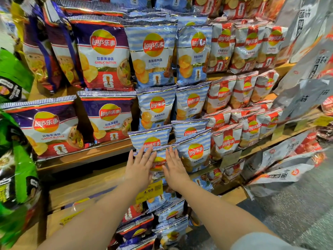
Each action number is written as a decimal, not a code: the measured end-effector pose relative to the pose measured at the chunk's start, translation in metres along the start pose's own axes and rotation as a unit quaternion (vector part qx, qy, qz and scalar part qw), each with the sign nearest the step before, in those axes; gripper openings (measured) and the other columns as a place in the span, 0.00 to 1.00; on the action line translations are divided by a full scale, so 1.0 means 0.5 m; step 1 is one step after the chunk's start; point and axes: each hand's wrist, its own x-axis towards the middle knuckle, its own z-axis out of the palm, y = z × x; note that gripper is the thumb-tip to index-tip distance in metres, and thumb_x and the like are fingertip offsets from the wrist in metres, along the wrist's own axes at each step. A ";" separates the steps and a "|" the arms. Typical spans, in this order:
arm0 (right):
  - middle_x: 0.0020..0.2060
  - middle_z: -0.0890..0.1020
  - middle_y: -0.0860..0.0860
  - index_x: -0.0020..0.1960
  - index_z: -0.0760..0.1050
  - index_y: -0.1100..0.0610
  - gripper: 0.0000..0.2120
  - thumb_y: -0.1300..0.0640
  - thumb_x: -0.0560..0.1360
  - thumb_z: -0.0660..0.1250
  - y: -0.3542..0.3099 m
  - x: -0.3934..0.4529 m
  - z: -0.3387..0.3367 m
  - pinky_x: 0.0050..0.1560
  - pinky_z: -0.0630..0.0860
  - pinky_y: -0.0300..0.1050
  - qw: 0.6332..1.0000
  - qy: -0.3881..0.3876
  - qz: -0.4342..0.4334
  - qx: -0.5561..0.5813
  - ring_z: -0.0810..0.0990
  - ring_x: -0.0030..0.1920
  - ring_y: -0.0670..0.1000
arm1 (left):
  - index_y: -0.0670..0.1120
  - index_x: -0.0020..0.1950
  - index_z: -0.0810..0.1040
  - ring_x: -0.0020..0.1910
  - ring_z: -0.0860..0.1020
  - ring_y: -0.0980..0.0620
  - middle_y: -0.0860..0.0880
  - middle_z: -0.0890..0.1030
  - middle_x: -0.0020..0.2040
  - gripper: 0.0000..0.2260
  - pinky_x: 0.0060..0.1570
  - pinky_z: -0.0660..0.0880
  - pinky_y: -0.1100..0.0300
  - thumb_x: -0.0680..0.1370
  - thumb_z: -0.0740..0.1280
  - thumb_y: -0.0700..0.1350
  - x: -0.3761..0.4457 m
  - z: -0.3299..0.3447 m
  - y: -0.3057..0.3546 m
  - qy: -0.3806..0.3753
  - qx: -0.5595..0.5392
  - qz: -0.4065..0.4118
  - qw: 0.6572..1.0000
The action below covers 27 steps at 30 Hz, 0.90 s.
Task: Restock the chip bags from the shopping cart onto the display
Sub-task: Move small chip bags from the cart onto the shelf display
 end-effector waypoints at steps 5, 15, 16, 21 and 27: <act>0.75 0.33 0.49 0.77 0.33 0.56 0.28 0.50 0.84 0.45 -0.005 -0.008 -0.015 0.74 0.36 0.47 1.000 0.001 0.004 -0.018 0.31 0.75 0.51 | 0.53 0.71 0.28 0.74 0.32 0.45 0.50 0.25 0.69 0.34 0.70 0.35 0.39 0.81 0.53 0.58 0.001 -0.021 -0.009 -0.013 0.011 0.008 1.000; 0.74 0.37 0.46 0.77 0.39 0.56 0.27 0.46 0.83 0.41 -0.067 -0.073 -0.011 0.72 0.33 0.39 0.965 0.171 0.091 0.177 0.33 0.73 0.43 | 0.52 0.78 0.45 0.69 0.30 0.56 0.55 0.35 0.74 0.24 0.68 0.28 0.50 0.83 0.46 0.54 -0.033 -0.088 0.071 0.102 -0.210 0.016 0.972; 0.76 0.39 0.48 0.77 0.40 0.56 0.27 0.46 0.82 0.41 -0.074 -0.086 -0.016 0.73 0.34 0.41 0.954 0.192 0.108 0.204 0.33 0.72 0.42 | 0.51 0.78 0.47 0.71 0.32 0.56 0.54 0.38 0.76 0.24 0.70 0.31 0.49 0.83 0.48 0.54 -0.038 -0.097 0.075 0.116 -0.215 0.021 0.969; 0.76 0.44 0.47 0.78 0.45 0.56 0.33 0.43 0.75 0.39 -0.078 -0.165 -0.054 0.72 0.34 0.40 0.923 0.252 0.113 0.269 0.36 0.71 0.40 | 0.51 0.78 0.50 0.77 0.42 0.53 0.52 0.46 0.79 0.25 0.72 0.38 0.49 0.83 0.54 0.50 -0.071 -0.163 0.109 0.123 -0.271 0.060 0.953; 0.77 0.47 0.47 0.78 0.47 0.56 0.24 0.51 0.84 0.45 -0.030 -0.279 -0.129 0.73 0.36 0.41 0.900 0.309 0.128 0.280 0.39 0.75 0.43 | 0.48 0.77 0.55 0.77 0.48 0.53 0.51 0.53 0.78 0.23 0.73 0.44 0.53 0.83 0.55 0.49 -0.115 -0.250 0.199 0.166 -0.328 0.109 0.924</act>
